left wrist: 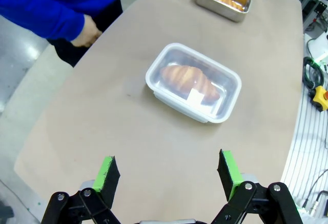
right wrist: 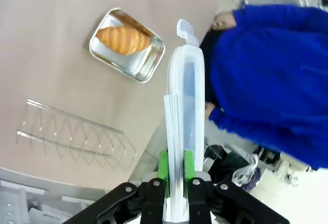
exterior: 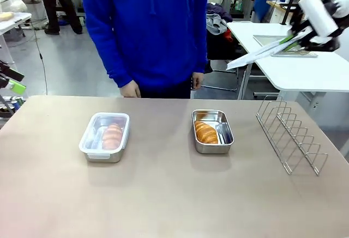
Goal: Place the bread in airtight containers.
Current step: Pick up one Airtight Container lid and hand it to the human.
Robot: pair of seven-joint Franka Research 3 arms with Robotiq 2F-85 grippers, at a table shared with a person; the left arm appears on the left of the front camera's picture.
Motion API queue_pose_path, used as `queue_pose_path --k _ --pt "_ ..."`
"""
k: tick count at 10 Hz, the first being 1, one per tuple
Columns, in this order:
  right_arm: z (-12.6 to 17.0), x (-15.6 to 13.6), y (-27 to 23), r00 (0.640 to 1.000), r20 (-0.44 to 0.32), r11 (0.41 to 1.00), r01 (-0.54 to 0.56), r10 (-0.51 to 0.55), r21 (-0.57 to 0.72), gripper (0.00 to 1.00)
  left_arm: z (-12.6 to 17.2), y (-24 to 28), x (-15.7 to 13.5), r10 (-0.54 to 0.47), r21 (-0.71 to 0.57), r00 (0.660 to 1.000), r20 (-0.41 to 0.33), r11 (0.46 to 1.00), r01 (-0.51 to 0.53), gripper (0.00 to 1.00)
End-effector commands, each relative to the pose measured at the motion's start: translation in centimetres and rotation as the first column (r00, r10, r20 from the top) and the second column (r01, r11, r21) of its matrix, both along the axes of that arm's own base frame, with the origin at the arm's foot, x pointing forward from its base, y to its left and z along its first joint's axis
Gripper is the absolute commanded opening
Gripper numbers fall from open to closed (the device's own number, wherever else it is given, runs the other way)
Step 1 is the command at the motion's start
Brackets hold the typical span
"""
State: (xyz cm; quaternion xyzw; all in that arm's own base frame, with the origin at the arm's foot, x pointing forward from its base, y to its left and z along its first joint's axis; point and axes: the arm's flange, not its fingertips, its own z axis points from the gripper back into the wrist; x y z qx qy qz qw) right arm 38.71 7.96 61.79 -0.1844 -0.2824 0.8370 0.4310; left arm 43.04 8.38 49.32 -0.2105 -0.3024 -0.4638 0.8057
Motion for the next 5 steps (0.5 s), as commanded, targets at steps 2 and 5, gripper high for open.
queue_pose_path --k 2,5 --pt "-1.8 4.3 0.1 0.998 0.003 0.997 -0.071 0.07 0.031 0.0 0.1 0.1 -0.1 -0.021 -0.005 1.0 0.011 1.0 0.021 1.0" --pt "-2.6 2.9 0.7 0.999 -0.023 0.999 -0.036 0.036 -0.005 0.0 0.1 0.1 -0.1 -0.021 -0.005 1.0 0.011 1.0 0.021 1.0"
